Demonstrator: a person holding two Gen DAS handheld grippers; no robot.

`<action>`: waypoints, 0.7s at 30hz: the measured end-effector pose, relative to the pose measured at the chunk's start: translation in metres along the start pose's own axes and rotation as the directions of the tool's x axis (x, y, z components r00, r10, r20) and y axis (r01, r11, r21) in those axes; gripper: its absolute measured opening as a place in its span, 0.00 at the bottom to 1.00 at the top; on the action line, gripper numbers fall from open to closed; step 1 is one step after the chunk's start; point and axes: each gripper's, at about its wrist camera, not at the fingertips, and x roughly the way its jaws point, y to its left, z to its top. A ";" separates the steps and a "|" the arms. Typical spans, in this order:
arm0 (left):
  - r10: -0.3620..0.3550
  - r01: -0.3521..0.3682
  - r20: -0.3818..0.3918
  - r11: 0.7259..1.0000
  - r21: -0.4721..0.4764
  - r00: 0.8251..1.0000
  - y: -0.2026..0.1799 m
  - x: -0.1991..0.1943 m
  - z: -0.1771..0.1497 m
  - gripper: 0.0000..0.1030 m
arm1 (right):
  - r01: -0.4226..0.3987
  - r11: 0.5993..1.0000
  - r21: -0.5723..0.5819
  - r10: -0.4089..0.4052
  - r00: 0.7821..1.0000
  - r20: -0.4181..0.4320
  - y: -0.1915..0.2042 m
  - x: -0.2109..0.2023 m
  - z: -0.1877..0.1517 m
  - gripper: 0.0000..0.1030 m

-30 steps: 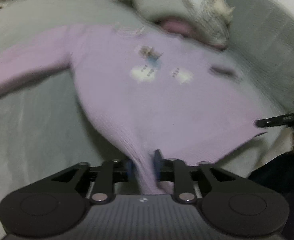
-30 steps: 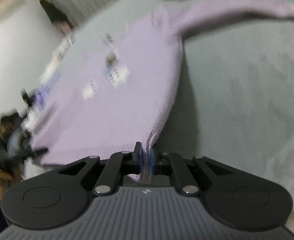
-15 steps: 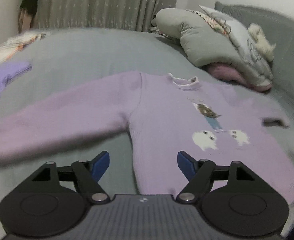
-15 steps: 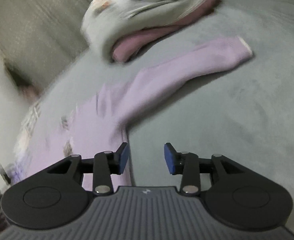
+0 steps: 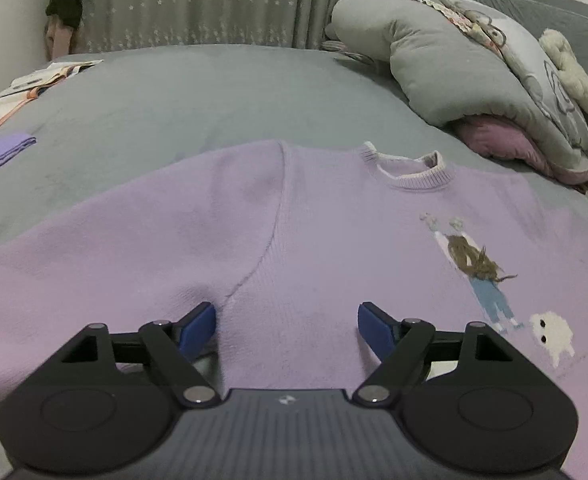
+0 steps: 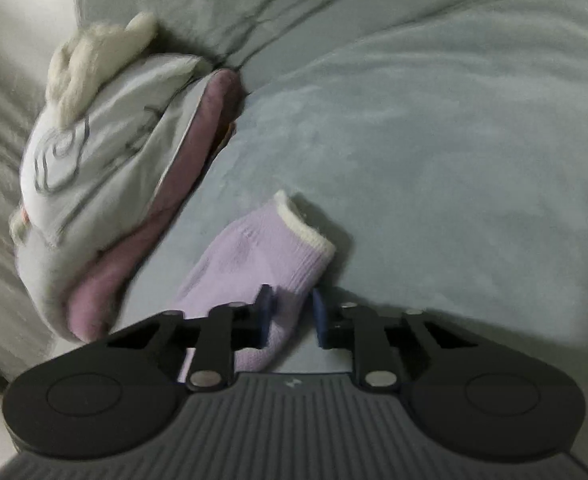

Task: Fold clothes

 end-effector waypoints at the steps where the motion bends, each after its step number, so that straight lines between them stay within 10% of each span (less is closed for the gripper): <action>1: -0.002 0.002 0.001 1.000 -0.004 1.000 0.000 0.000 0.000 0.77 | 0.013 0.999 -0.031 -0.012 1.000 0.014 0.004 0.003 0.006 0.09; 9: 0.019 -0.019 0.015 1.000 0.024 1.000 -0.007 -0.001 -0.005 0.77 | 0.065 0.944 -0.324 -0.017 0.989 0.149 0.066 -0.027 0.021 0.09; 16: 0.033 -0.034 0.044 0.999 0.019 0.998 -0.016 -0.005 -0.006 0.77 | 0.179 0.974 -0.138 -0.183 0.983 -0.017 0.022 0.003 0.009 0.14; 21: 0.025 -0.027 0.094 0.999 0.027 0.995 -0.021 -0.011 -0.005 0.77 | 0.317 0.932 -0.174 -0.291 0.943 0.159 0.048 -0.039 0.019 0.15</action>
